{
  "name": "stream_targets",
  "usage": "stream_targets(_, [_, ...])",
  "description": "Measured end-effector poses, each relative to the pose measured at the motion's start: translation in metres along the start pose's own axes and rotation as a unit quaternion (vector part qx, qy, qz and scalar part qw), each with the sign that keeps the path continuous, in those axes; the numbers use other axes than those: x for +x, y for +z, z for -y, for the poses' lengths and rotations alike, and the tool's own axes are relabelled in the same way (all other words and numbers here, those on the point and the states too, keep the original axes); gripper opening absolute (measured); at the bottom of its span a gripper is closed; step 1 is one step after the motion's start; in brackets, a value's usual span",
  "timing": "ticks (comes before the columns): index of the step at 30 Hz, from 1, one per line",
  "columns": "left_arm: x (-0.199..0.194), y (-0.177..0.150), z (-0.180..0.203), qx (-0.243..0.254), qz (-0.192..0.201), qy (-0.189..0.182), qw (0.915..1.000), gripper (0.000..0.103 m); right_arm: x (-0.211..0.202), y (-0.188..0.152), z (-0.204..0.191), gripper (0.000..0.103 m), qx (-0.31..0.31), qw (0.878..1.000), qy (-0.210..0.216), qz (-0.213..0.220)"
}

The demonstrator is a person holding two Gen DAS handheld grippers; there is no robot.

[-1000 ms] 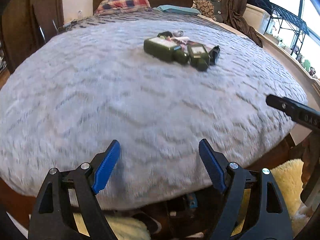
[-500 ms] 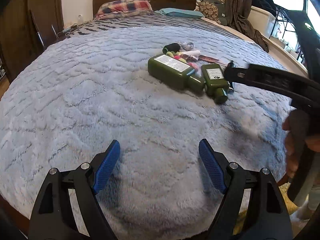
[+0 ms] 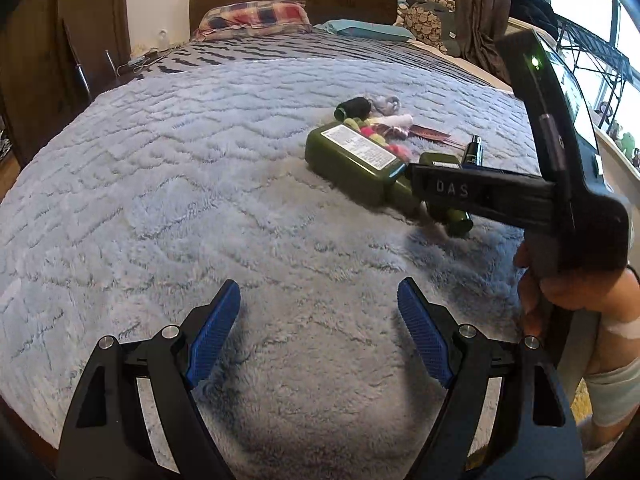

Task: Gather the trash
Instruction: 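Grasp a green lotion bottle with each tool, then carry both green bottles down to the bin and open both tools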

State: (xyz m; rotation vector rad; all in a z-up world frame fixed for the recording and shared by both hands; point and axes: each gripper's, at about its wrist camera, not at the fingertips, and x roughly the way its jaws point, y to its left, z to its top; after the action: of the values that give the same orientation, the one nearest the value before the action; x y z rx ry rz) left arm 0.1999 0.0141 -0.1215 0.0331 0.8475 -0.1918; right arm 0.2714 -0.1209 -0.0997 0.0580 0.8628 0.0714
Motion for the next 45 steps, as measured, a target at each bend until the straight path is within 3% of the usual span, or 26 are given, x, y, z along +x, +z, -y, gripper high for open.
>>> stream_targets(8, [0.005, 0.008, 0.003, 0.001, 0.000, 0.002, 1.0000, 0.077, -0.024, -0.003, 0.019, 0.048, 0.018, 0.999, 0.051, 0.006])
stream_targets(13, [0.014, 0.032, 0.013, 0.000, 0.008, 0.003, 1.0000, 0.077, -0.055, -0.006, 0.044, 0.048, 0.028, 0.998, 0.041, 0.037])
stream_targets(19, [0.033, 0.073, 0.026, -0.016, 0.023, 0.010, 0.9996, 0.077, -0.069, -0.019, 0.075, 0.047, 0.045, 0.998, 0.034, 0.041])
stream_targets(27, [0.065, 0.089, 0.042, -0.011, -0.001, 0.035, 0.9993, 0.077, -0.068, -0.030, 0.088, 0.047, 0.053, 0.997, 0.041, 0.033])
stream_targets(31, [0.075, 0.085, 0.043, 0.006, -0.011, 0.059, 0.9982, 0.078, -0.067, -0.030, 0.090, 0.047, 0.055, 0.997, 0.045, 0.033])
stream_targets(36, [0.073, 0.086, 0.031, 0.005, -0.012, 0.118, 0.9929, 0.078, -0.065, -0.032, 0.091, 0.047, 0.058, 0.997, 0.050, 0.032])
stream_targets(45, [0.101, 0.105, 0.010, -0.043, -0.037, 0.096, 0.9938, 0.077, -0.060, -0.032, 0.087, 0.047, 0.062, 0.996, 0.055, 0.030])
